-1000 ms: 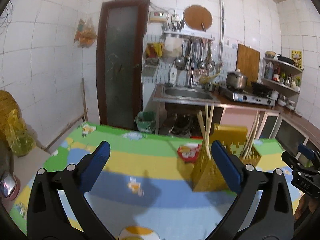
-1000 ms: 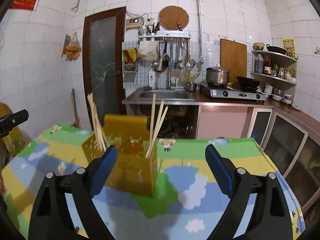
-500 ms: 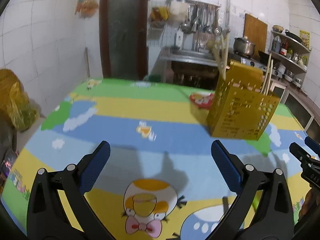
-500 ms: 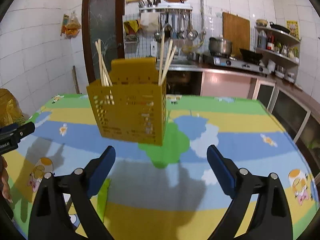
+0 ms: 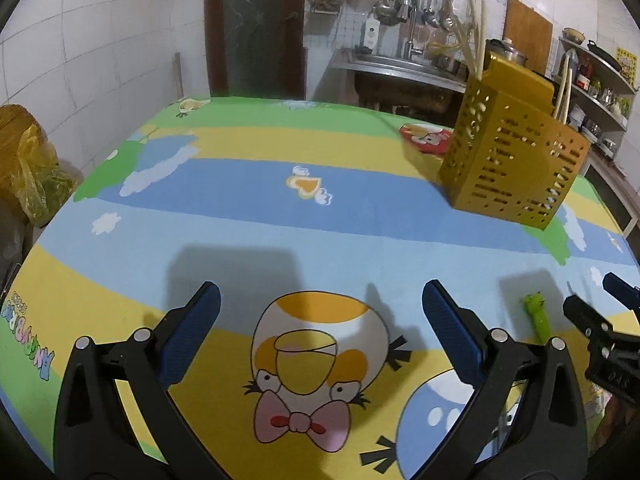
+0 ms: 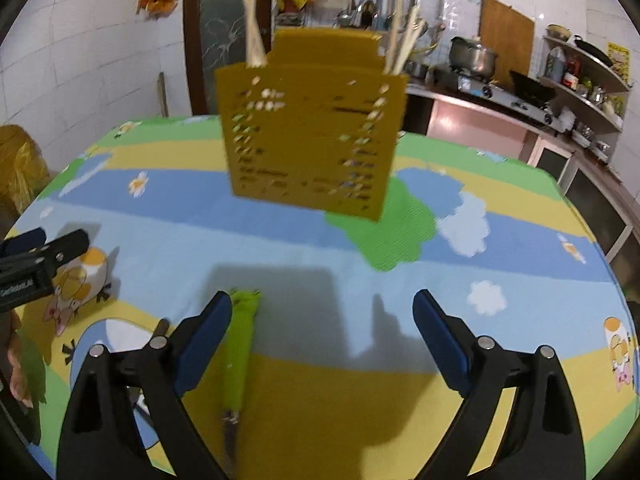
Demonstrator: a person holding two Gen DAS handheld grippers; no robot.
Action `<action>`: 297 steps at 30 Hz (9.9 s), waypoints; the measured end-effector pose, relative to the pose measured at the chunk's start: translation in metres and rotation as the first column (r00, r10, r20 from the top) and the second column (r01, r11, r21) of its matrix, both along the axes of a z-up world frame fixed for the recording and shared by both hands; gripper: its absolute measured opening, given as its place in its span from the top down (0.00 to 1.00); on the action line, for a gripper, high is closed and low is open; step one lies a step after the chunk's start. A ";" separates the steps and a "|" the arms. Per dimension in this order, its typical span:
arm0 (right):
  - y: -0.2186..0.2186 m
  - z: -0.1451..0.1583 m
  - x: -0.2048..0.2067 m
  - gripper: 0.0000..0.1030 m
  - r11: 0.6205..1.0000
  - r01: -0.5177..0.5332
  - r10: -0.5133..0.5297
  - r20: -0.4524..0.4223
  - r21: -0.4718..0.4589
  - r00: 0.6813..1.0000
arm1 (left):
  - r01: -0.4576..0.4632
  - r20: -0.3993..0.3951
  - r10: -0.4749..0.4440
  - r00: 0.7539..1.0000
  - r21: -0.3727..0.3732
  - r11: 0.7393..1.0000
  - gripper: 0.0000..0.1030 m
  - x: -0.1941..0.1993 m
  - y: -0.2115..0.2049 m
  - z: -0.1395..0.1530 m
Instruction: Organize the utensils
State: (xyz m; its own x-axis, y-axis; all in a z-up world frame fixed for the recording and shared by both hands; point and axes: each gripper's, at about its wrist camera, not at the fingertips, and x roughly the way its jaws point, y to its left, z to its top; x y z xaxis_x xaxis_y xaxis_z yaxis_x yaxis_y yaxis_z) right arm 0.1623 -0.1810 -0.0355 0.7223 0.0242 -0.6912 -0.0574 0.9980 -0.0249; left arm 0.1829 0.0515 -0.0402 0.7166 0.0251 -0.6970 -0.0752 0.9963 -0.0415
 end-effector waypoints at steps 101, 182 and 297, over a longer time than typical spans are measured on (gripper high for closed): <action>-0.051 0.070 -0.060 0.85 0.982 0.082 -0.131 0.307 0.168 0.943 | 0.175 0.219 -0.160 0.963 -0.051 0.983 0.93 -0.040 -0.071 0.076; -0.056 0.088 -0.059 0.04 0.992 0.117 -0.127 0.326 0.051 0.937 | 0.132 0.329 -0.109 0.938 -0.047 0.990 0.05 -0.056 -0.041 0.099; -0.040 0.044 -0.141 0.04 0.983 0.179 -0.182 0.440 0.049 0.879 | 0.172 0.449 -0.173 0.876 0.044 0.984 0.05 -0.132 -0.042 0.036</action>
State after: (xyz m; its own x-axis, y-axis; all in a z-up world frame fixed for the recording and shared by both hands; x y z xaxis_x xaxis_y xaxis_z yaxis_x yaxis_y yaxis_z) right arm 0.0212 -0.2213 0.0083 0.9446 -0.1321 -0.3003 0.1389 0.9903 0.0013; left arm 0.0506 0.0097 -0.0044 0.9459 -0.1264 -0.2989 0.1241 0.9919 -0.0268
